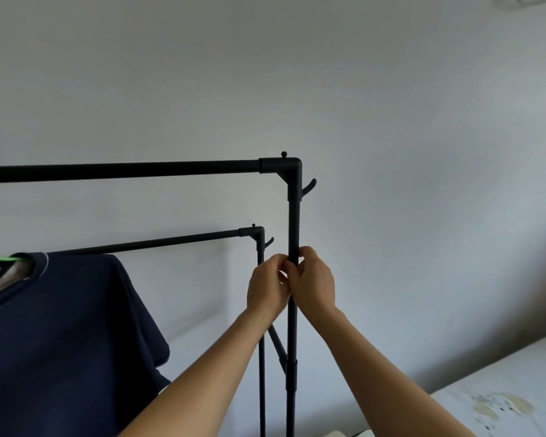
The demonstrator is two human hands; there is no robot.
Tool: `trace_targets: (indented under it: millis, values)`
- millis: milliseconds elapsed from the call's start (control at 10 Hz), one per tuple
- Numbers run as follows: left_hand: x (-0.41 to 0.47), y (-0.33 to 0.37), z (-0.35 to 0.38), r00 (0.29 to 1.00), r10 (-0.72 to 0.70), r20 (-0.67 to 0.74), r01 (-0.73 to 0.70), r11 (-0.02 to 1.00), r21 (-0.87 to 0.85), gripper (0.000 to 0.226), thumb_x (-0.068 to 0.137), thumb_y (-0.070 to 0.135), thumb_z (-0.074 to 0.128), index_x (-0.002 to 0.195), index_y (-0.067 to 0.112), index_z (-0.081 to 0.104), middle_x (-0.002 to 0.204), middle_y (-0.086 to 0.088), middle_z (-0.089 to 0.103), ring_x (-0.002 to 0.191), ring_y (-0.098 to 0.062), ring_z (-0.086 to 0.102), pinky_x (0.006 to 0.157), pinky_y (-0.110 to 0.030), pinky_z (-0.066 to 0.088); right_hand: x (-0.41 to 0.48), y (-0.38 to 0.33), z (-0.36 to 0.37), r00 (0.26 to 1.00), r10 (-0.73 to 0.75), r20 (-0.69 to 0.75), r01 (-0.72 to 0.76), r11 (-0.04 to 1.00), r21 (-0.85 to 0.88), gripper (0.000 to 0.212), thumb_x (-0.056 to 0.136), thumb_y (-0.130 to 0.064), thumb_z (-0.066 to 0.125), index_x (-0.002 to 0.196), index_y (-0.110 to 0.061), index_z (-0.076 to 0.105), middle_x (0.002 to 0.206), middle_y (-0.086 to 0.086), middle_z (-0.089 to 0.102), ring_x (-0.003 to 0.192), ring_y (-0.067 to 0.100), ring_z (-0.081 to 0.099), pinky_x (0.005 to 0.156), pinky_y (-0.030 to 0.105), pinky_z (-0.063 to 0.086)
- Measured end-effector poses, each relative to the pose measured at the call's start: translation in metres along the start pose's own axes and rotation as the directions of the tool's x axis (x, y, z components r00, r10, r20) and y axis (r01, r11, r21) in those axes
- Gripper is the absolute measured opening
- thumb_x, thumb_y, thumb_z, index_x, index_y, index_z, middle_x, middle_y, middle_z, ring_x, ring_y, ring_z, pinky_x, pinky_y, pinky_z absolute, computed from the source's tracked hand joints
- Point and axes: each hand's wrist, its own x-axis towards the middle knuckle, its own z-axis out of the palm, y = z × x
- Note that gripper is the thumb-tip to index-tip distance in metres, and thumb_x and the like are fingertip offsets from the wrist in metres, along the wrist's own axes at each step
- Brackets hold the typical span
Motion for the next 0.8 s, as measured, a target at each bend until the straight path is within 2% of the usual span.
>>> trace_targets:
  millis: [200,300,600,700,800]
  values:
    - [0.001,0.001,0.002,1.000,-0.013,0.000,0.013,1.000,0.010,0.021,0.081,0.007,0.051,0.090,0.021,0.063,0.073,0.006,0.064,0.063,-0.008,0.054,0.058,-0.020,0.044,0.001,0.001,-0.003,1.000,-0.014,0.016,0.014,1.000,-0.006,0.017,0.091,-0.021,0.050,0.107,-0.016,0.054,0.063,-0.012,0.050,0.067,0.016,0.055,0.057,0.027,0.039]
    - [0.000,0.003,0.001,1.000,-0.027,-0.004,0.027,1.000,0.013,0.020,0.081,0.007,0.051,0.090,0.020,0.063,0.077,0.000,0.067,0.066,-0.014,0.056,0.062,-0.025,0.047,0.001,0.000,-0.004,1.000,-0.019,0.021,0.019,1.000,-0.011,0.017,0.091,-0.021,0.050,0.107,-0.016,0.054,0.064,-0.011,0.051,0.068,0.017,0.056,0.060,0.028,0.040]
    - [-0.003,0.007,0.001,0.998,-0.064,0.001,0.064,0.998,0.021,0.022,0.078,0.007,0.050,0.090,0.020,0.063,0.076,-0.001,0.067,0.065,-0.017,0.056,0.062,-0.026,0.047,0.002,0.002,-0.006,0.999,-0.026,0.047,0.026,1.000,0.001,0.022,0.090,-0.023,0.053,0.110,-0.015,0.054,0.066,-0.010,0.053,0.068,0.016,0.056,0.059,0.028,0.041]
    - [-0.007,0.014,-0.005,0.993,-0.107,0.056,0.108,0.994,-0.011,0.027,0.079,0.006,0.055,0.102,0.017,0.063,0.092,-0.003,0.069,0.072,-0.017,0.056,0.075,-0.034,0.054,-0.004,-0.003,-0.012,0.997,-0.014,0.079,0.015,1.000,-0.005,0.038,0.089,-0.030,0.056,0.122,-0.013,0.048,0.070,-0.008,0.056,0.070,0.014,0.055,0.061,0.028,0.042]
    - [-0.012,0.032,-0.027,0.993,-0.070,-0.097,0.053,0.985,-0.163,0.043,0.082,0.007,0.063,0.123,0.015,0.053,0.113,-0.002,0.064,0.083,-0.013,0.058,0.079,-0.027,0.051,-0.009,-0.012,-0.031,0.998,-0.058,0.005,0.058,0.995,0.085,0.054,0.087,-0.034,0.059,0.133,-0.013,0.037,0.068,-0.011,0.055,0.070,0.012,0.056,0.061,0.025,0.041]
